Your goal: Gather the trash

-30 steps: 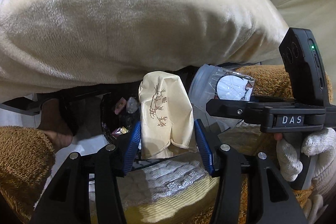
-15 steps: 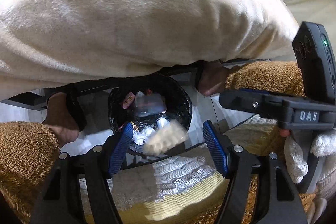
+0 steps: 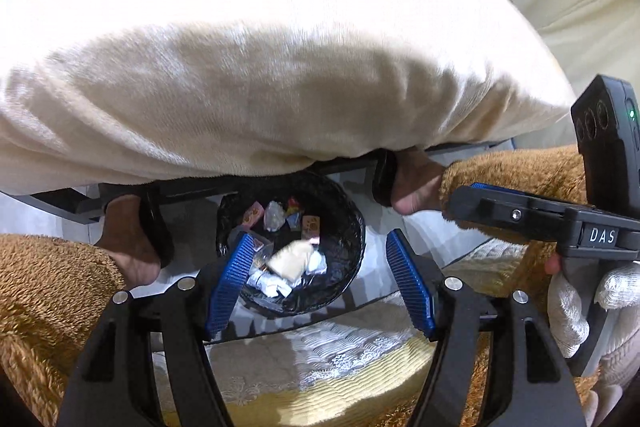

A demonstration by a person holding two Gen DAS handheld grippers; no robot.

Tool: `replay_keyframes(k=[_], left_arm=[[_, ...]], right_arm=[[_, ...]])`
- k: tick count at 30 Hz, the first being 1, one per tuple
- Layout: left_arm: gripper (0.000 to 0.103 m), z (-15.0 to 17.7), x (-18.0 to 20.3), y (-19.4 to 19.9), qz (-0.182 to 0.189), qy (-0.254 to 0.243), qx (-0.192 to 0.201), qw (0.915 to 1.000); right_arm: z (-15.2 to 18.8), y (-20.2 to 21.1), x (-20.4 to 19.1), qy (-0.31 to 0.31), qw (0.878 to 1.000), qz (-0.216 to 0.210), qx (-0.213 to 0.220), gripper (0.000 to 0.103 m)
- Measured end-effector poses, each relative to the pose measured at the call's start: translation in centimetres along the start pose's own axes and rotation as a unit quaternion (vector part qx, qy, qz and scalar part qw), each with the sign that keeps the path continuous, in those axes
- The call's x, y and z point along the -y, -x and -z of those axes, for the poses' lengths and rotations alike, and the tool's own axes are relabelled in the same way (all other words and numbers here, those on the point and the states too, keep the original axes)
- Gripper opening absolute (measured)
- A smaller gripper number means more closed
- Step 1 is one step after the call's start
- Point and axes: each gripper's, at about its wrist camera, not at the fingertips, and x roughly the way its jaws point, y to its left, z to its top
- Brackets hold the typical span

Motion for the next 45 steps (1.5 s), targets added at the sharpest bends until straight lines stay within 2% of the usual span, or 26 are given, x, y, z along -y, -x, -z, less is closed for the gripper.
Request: replay_keyframes(k=[7, 14, 17, 21, 24, 26, 30, 31, 32, 35, 37, 38, 43, 45], left_arm=[[0.068, 0.1, 0.2, 3.5, 0.019, 0.012, 0.056, 0.9982], [0.068, -0.4, 1.7, 9.3, 0.016, -0.014, 0.138, 0.9902], [0.068, -1.3, 2.5, 12.3, 0.016, -0.034, 0.176, 0.9836], [0.068, -2.8, 3.4, 15.6, 0.013, -0.056, 0.221, 0.9734], [0.068, -4.0, 3.6, 17.2, 0.013, -0.066, 0.247, 0.9667], [0.068, -5.1, 3.8, 18.0, 0.012, -0.070, 0.258, 0.9635], [0.068, -6.6, 4.0, 19.0, 0.012, -0.084, 0.274, 0.9580], [0.071, -7.0, 4.0, 19.0, 0.012, -0.087, 0.277, 0.9568], [0.081, -7.4, 4.0, 19.0, 0.012, -0.090, 0.279, 0.9559], [0.090, -8.2, 3.8, 18.7, 0.007, -0.092, 0.286, 0.9539], [0.095, -9.0, 3.6, 18.3, -0.001, -0.091, 0.288, 0.9533], [0.096, -9.2, 3.5, 18.2, 0.000, -0.092, 0.288, 0.9534], [0.097, -10.9, 3.3, 17.3, -0.024, -0.104, 0.291, 0.9507], [0.097, -11.5, 3.1, 17.0, -0.019, -0.105, 0.291, 0.9507]], right_arm=[[0.3, 3.1, -1.0, 0.023, 0.999, -0.010, 0.043, 0.087], [0.2, 7.5, -3.2, 0.072, 0.992, -0.005, 0.107, 0.087], [-0.5, 10.4, -4.4, 0.103, 0.983, -0.001, 0.151, 0.087], [-1.2, 14.4, -6.7, 0.164, 0.963, 0.018, 0.213, 0.087], [-1.9, 16.3, -7.9, 0.191, 0.951, 0.024, 0.242, 0.087], [-2.4, 17.4, -8.1, 0.201, 0.945, 0.016, 0.257, 0.088], [-3.6, 18.4, -8.4, 0.212, 0.937, 0.038, 0.273, 0.088], [-3.8, 18.5, -8.4, 0.213, 0.937, 0.041, 0.275, 0.090], [-4.2, 18.6, -8.4, 0.213, 0.936, 0.045, 0.277, 0.091], [-5.3, 18.4, -8.3, 0.221, 0.931, 0.056, 0.285, 0.091], [-6.0, 18.2, -8.2, 0.223, 0.928, 0.066, 0.291, 0.099], [-6.3, 18.1, -8.0, 0.223, 0.927, 0.065, 0.294, 0.099], [-8.5, 17.6, -7.5, 0.220, 0.926, 0.067, 0.299, 0.099], [-9.4, 17.4, -7.5, 0.223, 0.924, 0.070, 0.302, 0.099]])
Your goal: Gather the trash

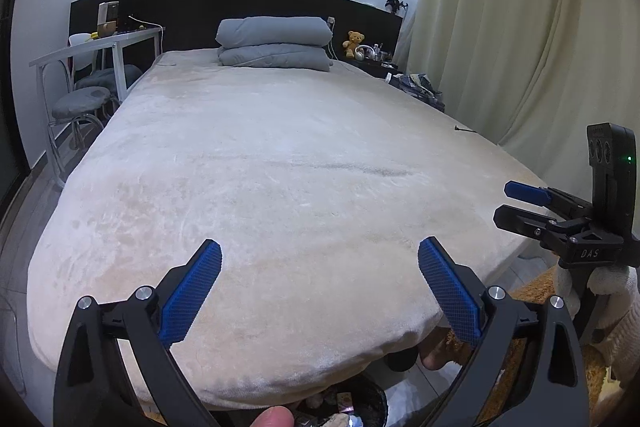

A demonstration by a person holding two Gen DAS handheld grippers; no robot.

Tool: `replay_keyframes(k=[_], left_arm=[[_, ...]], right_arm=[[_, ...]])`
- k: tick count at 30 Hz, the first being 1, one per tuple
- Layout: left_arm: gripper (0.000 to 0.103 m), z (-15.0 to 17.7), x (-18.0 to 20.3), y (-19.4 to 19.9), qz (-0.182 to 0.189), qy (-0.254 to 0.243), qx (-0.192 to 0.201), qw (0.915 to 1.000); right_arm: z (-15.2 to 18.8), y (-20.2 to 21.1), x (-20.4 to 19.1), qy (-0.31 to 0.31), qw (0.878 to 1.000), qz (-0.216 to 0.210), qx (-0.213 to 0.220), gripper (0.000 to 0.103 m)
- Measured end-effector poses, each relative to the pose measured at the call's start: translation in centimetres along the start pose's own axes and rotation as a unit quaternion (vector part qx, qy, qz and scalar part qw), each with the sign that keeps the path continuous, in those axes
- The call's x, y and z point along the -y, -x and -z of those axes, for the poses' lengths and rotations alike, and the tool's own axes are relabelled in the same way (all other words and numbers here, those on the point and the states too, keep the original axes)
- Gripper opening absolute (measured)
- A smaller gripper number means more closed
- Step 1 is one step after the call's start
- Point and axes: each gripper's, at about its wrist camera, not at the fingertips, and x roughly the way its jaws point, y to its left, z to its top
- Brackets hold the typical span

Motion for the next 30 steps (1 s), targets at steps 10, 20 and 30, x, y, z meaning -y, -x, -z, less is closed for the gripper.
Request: replay_keyframes(k=[10, 20, 30], left_arm=[[0.097, 0.8, 1.3, -0.9, -0.008, -0.031, 0.008, 0.9994], [0.097, 1.3, 2.4, -0.3, -0.007, -0.046, 0.017, 0.9988], [0.097, 1.3, 2.1, 0.2, -0.010, -0.035, 0.028, 0.9990]], right_arm=[[0.2, -1.9, 0.8, -0.008, 1.000, -0.010, -0.008, 0.099], [1.2, -1.2, 0.1, 0.004, 1.000, 0.006, 0.002, 0.099], [1.5, -0.7, -0.5, 0.016, 1.000, 0.010, 0.012, 0.099]])
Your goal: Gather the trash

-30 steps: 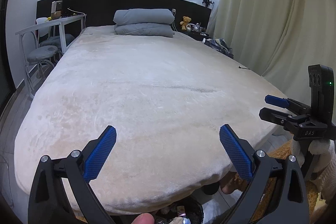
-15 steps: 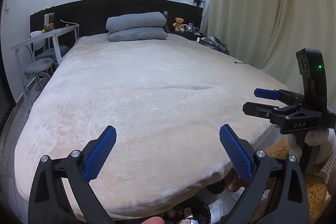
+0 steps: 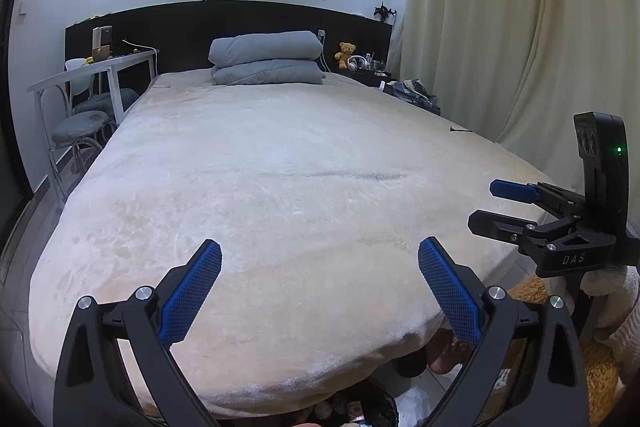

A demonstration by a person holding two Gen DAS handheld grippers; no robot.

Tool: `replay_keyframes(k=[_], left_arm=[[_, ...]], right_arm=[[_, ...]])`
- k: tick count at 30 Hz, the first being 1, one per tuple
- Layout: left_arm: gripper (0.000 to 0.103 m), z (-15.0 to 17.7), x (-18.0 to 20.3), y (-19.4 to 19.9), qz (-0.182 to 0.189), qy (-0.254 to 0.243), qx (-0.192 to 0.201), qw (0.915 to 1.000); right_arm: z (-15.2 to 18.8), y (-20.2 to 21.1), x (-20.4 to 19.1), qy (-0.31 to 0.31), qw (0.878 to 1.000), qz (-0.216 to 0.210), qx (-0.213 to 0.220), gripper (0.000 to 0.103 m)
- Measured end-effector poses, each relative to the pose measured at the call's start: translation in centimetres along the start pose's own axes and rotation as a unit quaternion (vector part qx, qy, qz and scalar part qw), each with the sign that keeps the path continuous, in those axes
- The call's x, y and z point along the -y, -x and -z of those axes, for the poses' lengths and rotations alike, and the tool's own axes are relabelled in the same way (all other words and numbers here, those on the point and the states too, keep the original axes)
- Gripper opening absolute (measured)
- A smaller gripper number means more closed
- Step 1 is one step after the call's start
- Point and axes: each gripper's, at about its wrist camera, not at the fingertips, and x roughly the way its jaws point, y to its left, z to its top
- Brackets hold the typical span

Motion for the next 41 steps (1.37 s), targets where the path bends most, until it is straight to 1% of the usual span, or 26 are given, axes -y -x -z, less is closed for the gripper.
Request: replay_keyframes(k=[27, 32, 38, 41], left_arm=[[0.097, 0.03, -0.19, 0.11, 0.005, 0.001, -0.008, 1.0000], [0.097, 0.10, -0.05, 0.19, 0.007, -0.006, -0.006, 0.9999], [0.097, 0.12, -0.45, 0.11, 0.004, 0.005, -0.008, 0.9999], [0.097, 0.14, -0.22, 0.09, 0.002, 0.001, -0.007, 1.0000]], right_arm=[[0.13, -0.44, -0.62, 0.014, 1.000, 0.006, -0.001, 0.099], [0.17, -0.40, -0.63, 0.015, 1.000, 0.007, 0.001, 0.099], [0.19, -0.41, -0.57, 0.016, 1.000, 0.008, 0.000, 0.099], [0.18, -0.40, -0.60, 0.017, 1.000, 0.008, 0.001, 0.099]])
